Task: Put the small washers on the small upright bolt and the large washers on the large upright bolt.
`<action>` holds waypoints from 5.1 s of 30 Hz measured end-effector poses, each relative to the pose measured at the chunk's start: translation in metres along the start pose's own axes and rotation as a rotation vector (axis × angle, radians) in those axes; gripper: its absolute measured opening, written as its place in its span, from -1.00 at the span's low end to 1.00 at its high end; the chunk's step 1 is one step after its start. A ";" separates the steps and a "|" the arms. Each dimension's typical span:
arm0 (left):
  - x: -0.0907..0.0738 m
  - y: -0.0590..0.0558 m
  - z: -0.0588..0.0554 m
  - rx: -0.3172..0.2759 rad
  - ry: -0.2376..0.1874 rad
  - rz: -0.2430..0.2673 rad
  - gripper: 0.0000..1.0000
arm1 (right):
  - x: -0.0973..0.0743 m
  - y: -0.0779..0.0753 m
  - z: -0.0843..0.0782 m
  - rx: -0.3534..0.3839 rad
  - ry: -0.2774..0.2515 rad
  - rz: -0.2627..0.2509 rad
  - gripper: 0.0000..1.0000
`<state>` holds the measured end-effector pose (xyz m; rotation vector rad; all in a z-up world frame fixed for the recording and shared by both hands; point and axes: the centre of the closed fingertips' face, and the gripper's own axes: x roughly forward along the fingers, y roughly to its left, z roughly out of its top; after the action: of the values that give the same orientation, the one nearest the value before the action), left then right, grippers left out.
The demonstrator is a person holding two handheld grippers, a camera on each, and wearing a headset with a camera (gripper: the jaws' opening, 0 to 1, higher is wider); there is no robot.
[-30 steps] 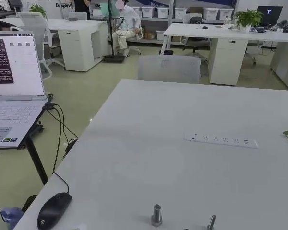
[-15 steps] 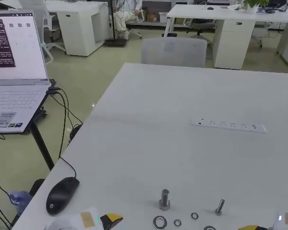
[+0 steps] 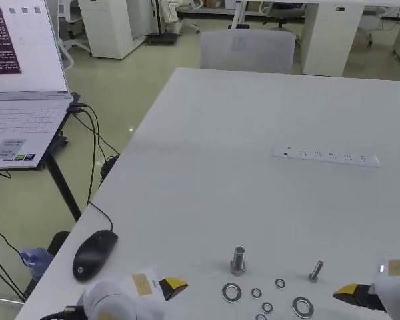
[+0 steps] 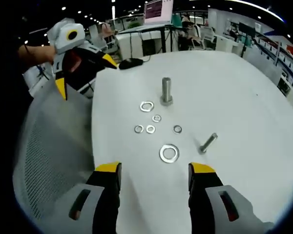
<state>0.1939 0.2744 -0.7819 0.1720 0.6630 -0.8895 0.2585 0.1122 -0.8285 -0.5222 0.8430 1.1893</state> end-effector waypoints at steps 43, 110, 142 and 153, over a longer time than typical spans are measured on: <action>-0.014 0.017 -0.007 0.065 0.035 -0.037 0.55 | 0.055 -0.023 -0.007 -0.286 0.347 0.086 -0.38; -0.017 0.008 -0.010 0.082 0.034 -0.043 0.36 | 0.008 -0.018 0.053 -0.207 0.387 0.054 -0.55; -0.008 0.027 -0.010 0.067 0.019 0.006 0.74 | 0.044 -0.031 0.138 -0.353 0.415 0.098 -0.55; -0.009 0.026 -0.013 0.066 0.024 0.004 0.78 | 0.067 -0.024 0.144 -0.356 0.421 0.113 -0.55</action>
<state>0.2034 0.3019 -0.7904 0.2438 0.6558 -0.9072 0.3321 0.2513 -0.7972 -1.0528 1.0314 1.3660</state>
